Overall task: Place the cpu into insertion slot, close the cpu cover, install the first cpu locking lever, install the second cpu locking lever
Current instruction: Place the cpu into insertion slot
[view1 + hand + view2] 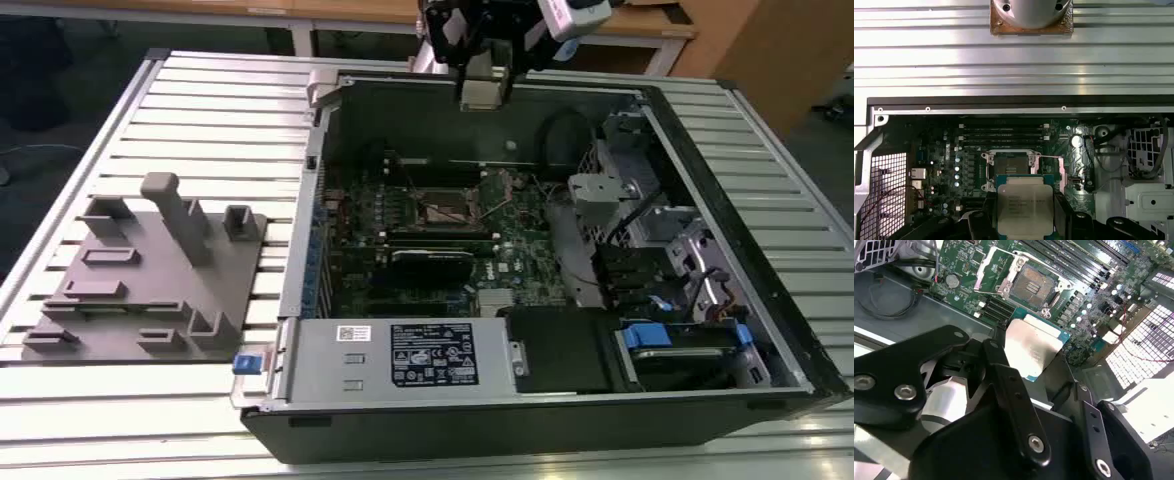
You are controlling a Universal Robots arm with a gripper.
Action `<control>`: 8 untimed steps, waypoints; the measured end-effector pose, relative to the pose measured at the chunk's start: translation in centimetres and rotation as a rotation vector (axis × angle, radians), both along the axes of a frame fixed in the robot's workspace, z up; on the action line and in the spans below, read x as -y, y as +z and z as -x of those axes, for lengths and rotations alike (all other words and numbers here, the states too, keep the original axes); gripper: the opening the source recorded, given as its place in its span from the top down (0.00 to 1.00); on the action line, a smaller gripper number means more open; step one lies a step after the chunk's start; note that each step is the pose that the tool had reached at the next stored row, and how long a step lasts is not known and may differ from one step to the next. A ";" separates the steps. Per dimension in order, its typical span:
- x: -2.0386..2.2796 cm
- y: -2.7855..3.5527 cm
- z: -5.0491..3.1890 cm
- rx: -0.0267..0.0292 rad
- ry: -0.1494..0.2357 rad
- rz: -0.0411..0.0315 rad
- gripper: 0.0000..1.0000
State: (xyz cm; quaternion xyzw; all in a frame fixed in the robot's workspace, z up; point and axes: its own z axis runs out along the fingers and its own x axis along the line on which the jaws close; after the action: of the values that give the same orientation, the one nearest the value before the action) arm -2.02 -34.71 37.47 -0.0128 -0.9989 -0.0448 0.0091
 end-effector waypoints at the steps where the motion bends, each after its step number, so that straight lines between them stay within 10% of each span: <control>1: 0.00 0.00 0.00 0.0000 0.000 -0.0001 0.46; 8: 0.00 -0.06 0.00 0.0000 0.000 0.0000 0.46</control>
State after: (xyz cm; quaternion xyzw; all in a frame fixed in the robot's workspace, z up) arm -2.02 -34.71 37.42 -0.0128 -0.9989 -0.0448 0.0091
